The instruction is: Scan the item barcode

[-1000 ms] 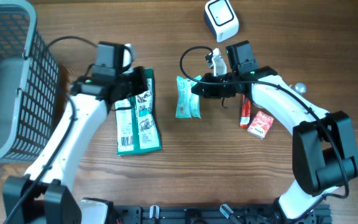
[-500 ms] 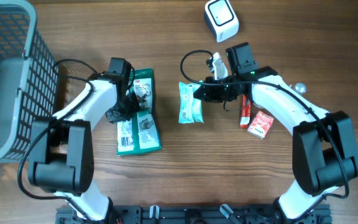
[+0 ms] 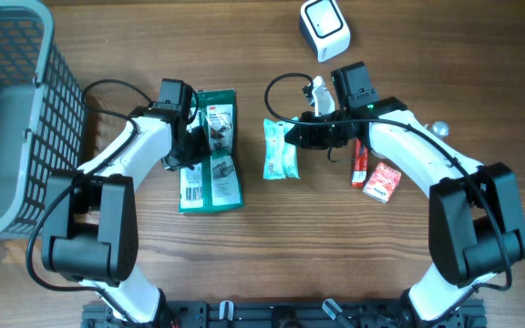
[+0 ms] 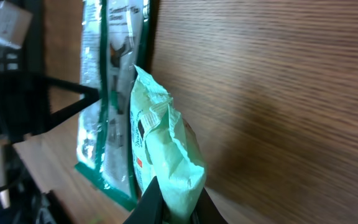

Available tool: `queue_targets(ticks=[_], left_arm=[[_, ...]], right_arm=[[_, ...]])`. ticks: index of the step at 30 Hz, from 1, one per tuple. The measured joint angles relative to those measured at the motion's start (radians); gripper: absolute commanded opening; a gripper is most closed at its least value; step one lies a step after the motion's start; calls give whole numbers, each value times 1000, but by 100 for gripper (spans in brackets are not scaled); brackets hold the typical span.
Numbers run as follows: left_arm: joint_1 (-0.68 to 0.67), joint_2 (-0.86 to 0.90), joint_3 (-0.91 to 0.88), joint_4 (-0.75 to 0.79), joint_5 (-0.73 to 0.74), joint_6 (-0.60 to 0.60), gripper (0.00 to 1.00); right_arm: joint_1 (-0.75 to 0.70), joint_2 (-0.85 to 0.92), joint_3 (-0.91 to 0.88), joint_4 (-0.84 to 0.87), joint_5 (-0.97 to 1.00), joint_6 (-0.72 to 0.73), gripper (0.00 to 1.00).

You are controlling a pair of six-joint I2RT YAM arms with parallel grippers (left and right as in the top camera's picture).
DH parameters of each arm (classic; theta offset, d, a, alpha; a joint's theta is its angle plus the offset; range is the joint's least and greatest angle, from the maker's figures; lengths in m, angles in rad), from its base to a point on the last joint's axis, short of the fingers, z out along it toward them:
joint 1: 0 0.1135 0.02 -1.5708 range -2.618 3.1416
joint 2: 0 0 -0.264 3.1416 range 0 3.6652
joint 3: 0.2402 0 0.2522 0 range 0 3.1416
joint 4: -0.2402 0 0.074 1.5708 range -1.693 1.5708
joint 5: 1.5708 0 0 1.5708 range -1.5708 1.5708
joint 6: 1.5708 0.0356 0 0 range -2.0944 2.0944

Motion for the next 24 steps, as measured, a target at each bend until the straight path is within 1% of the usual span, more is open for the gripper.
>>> queue_targets(ticks=[4, 6, 8, 9, 10, 12, 15, 19, 23, 24], left_arm=[[17, -56, 32, -23, 6, 17, 5], [34, -148, 62, -14, 6, 20, 18], [52, -245, 84, 21, 7, 25, 48], [62, -285, 92, 40, 7, 30, 79], [72, -322, 98, 57, 7, 31, 100], [100, -391, 104, 94, 6, 31, 100], [134, -436, 106, 96, 6, 31, 100], [142, -436, 106, 88, 6, 31, 100], [142, -436, 106, 88, 6, 31, 100], [142, -436, 106, 87, 6, 31, 100]], right_arm=[[0, -41, 27, -26, 75, -8, 4], [0, -87, 105, -101, 107, -21, 4], [0, -121, 235, -223, 148, -52, 4], [0, -129, 294, -270, 167, -71, 4], [0, -132, 364, -322, 190, -95, 4], [0, -137, 491, -374, 257, -150, 4], [0, -148, 581, -360, 367, -238, 4], [0, -149, 594, -300, 510, -382, 4], [0, -102, 594, -182, 657, -576, 4], [0, -87, 594, -161, 680, -599, 4]])
